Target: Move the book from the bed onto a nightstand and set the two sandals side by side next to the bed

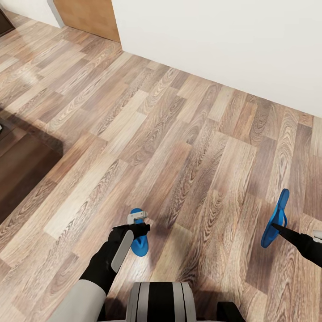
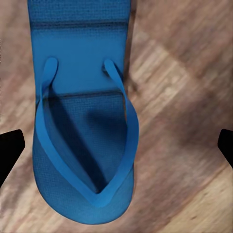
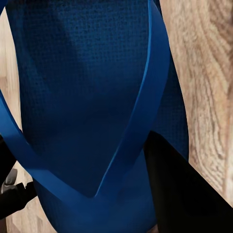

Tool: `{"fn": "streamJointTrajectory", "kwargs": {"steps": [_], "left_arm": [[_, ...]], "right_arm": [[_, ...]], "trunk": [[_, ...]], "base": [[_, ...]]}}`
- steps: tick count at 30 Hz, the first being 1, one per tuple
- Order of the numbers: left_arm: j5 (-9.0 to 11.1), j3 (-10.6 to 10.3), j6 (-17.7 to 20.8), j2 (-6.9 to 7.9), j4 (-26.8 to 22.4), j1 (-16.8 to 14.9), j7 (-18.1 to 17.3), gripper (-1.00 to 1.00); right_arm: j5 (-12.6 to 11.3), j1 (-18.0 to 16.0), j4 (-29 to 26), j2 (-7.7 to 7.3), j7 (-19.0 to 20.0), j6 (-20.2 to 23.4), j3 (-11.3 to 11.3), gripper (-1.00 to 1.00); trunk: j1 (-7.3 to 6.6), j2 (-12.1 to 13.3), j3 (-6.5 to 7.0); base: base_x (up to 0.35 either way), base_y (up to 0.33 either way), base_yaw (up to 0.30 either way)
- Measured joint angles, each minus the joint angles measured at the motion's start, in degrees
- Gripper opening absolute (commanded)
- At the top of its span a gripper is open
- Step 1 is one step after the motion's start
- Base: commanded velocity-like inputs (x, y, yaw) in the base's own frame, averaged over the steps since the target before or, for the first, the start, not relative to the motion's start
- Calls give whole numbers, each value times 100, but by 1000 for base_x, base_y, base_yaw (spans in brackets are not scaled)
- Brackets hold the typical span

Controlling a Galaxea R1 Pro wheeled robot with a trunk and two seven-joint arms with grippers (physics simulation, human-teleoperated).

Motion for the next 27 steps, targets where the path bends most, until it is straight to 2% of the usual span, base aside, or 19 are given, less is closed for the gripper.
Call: {"fn": "streamJointTrajectory", "kwargs": {"steps": [2, 13, 21, 27], "left_arm": [[-1, 0, 0, 0, 0, 0, 2, 100], [1, 1, -9, 0, 0, 0, 4, 100], [-1, 1, -9, 0, 0, 0, 3, 100], [1, 1, -9, 0, 0, 0, 7, 100]], "right_arm": [[0, 0, 0, -1, 1, 0, 0, -100], [9, 0, 0, -1, -2, -5, 0, -100], [0, 0, 0, 1, -2, 0, 0, -100], [9, 0, 0, 0, -2, -5, 0, -100]], "trunk": [[0, 0, 0], [29, -15, -243], [28, -15, -244], [44, -23, -376]], "base": [[0, 0, 0], [0, 0, 0], [0, 0, 0], [0, 0, 0]]}}
